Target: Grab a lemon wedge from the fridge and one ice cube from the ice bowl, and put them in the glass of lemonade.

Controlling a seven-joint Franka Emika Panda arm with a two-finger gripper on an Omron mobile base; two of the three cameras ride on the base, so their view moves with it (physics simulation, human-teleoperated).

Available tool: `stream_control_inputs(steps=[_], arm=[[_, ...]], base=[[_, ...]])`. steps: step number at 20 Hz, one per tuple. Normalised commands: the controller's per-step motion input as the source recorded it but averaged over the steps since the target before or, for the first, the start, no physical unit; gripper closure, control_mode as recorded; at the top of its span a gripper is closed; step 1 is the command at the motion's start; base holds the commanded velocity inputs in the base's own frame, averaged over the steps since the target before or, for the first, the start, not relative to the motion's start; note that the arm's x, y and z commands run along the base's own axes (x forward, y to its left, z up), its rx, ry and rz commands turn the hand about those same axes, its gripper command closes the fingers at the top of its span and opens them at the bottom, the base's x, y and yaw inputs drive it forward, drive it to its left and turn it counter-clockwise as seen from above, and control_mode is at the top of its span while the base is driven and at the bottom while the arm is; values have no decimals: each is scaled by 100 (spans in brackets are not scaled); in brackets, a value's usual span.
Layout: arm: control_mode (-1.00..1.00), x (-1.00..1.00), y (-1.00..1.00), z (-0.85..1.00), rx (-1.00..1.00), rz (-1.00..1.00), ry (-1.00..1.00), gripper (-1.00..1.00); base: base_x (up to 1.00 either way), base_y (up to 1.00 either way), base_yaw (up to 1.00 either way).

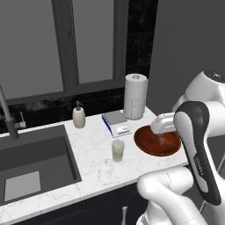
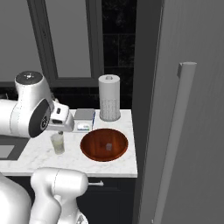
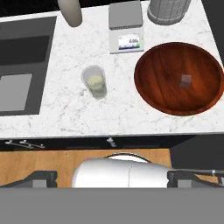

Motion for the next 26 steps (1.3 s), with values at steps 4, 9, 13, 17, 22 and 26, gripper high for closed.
stream_control_inputs(steps=[4,9,13,17,22,26], arm=[[-100,-1,0,0,0,0,0,-100],[-100,0,0,0,0,0,0,-100],[100,-2,0,0,0,0,0,-100],[100,0,0,0,0,0,0,-100],[100,0,0,0,0,0,0,-100],[100,0,0,0,0,0,0,-100]], base=[[0,0,0],[0,0,0],[-59,-8,-22],[-96,5,-64],[-33,45,-70],[0,8,-40]])
